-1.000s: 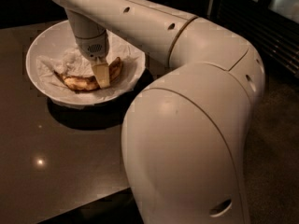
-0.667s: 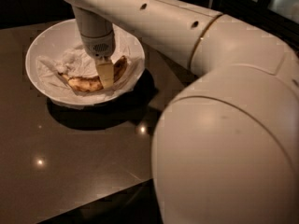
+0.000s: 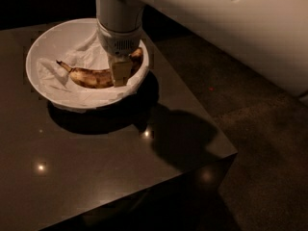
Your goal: Pick banana from white bowl
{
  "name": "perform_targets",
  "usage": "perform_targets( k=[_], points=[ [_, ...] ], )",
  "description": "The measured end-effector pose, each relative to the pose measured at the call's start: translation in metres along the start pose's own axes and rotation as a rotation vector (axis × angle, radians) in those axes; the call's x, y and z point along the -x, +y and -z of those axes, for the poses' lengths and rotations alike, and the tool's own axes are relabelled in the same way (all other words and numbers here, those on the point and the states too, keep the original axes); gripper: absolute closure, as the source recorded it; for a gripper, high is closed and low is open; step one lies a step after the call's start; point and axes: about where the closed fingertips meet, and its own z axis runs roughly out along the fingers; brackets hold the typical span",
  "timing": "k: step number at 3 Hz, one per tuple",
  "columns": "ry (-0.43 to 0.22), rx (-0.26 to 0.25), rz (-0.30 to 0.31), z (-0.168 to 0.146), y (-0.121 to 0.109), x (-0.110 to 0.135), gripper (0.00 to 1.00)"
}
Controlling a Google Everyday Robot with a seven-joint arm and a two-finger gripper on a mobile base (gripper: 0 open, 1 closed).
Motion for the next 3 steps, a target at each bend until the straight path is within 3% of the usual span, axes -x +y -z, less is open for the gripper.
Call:
perform_targets(
  k=[1,3],
  points=[
    [-0.026,-0.062,0.026,0.038,0.024,0.002,1.00],
    [-0.068,-0.094,0.022,0.077,0.088,0.016,1.00]
  ],
)
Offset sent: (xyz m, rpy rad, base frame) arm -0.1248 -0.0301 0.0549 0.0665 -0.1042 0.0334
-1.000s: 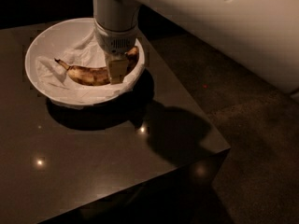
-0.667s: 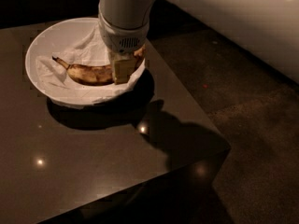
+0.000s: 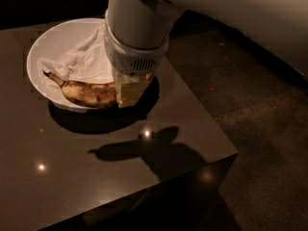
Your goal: Pick banana from white bowl
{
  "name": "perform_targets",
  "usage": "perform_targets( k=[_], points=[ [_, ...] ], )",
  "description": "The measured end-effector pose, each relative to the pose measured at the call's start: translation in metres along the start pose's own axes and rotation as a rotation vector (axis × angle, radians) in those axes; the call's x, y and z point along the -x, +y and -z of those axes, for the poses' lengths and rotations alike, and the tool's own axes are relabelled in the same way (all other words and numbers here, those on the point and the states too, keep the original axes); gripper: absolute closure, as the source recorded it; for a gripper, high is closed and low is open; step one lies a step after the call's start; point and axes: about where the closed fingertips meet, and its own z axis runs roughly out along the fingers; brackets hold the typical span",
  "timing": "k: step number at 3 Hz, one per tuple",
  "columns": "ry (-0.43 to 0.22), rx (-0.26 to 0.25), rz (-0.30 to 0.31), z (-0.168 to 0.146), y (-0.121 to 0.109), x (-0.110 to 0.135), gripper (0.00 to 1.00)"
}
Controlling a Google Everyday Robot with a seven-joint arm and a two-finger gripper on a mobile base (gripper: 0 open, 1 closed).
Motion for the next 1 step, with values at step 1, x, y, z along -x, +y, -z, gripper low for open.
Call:
perform_targets(
  k=[1],
  points=[
    [-0.005,0.003,-0.002,0.0011,0.0039,0.0017,1.00]
  ],
)
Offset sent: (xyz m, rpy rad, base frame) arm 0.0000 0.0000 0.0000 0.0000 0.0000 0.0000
